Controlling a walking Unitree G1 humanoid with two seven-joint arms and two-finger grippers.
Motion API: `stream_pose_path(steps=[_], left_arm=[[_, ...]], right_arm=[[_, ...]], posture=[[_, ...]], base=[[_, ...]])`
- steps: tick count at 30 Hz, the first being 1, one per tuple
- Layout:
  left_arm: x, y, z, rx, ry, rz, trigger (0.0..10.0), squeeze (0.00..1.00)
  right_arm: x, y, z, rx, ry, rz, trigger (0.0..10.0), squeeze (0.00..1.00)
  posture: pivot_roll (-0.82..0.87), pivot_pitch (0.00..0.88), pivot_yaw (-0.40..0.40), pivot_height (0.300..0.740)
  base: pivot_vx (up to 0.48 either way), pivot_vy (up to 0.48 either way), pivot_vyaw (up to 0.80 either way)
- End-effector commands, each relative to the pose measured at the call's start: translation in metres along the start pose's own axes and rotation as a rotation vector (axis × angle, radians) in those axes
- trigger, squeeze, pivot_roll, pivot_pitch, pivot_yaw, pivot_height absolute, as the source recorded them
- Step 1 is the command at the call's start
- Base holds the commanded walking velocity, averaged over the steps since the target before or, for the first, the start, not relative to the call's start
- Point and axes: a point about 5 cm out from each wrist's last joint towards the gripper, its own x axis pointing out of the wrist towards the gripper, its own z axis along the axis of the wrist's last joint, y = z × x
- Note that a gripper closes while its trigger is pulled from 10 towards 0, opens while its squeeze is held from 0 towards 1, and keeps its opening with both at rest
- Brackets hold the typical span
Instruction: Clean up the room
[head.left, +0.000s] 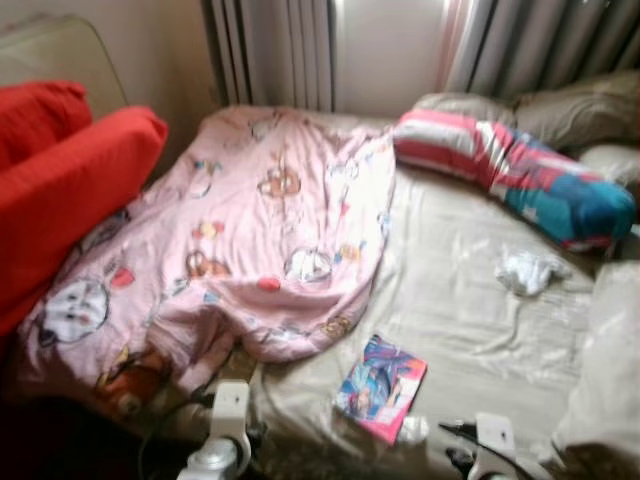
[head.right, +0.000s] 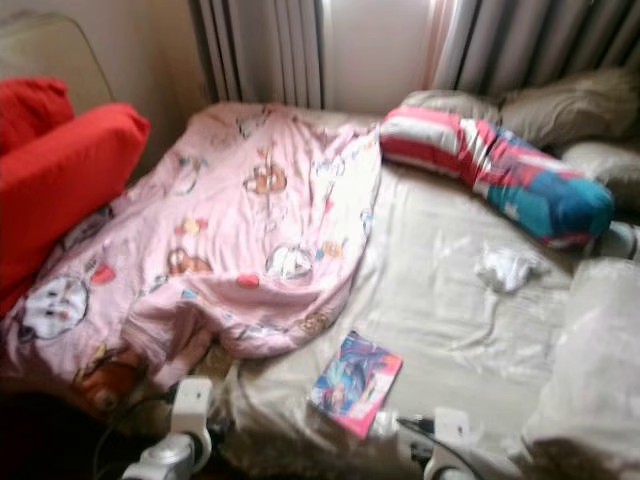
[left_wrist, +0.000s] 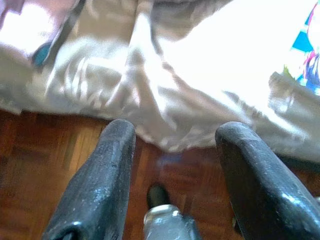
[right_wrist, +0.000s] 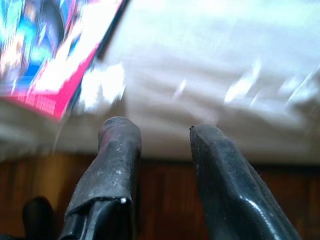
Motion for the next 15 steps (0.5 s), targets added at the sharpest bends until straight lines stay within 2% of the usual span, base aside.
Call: stream_pose_path(steps=[1,5,7,10,15], left_arm=[[-0.002,0.010,-0.004,-0.007,0.006,0.031,10.0,0.00],[-0.002,0.010,-0.001,-0.065,-0.055,0.035,10.0,0.00],[-0.002,0.011,0.000,-0.068,-0.070,0.036,10.0,0.00],[-0.004,0.012,0.004,-0.095,-0.132,0.041,10.0,0.00],[-0.005,0.014,0.008,-0.113,-0.189,0.048,10.0,0.00]], right_arm=[[0.001,0.009,-0.001,0.008,0.001,0.025,10.0,0.00],[0.000,0.009,0.001,0.015,-0.043,0.016,10.0,0.00],[0.000,0.009,0.003,0.009,-0.060,0.016,10.0,0.00],[-0.002,0.010,0.010,-0.002,-0.169,0.005,10.0,0.00],[-0.005,0.011,0.018,-0.004,-0.273,-0.011,10.0,0.00]], posture=[[-0.08,0.028,-0.020,0.740],[-0.09,0.030,-0.018,0.740],[-0.09,0.030,-0.017,0.740],[-0.10,0.027,-0.007,0.740],[-0.10,0.020,-0.001,0.740]], base=[[0.262,0.000,0.00],[0.000,0.000,0.00],[0.000,0.000,0.00],[0.000,0.000,0.00],[0.000,0.000,0.00]])
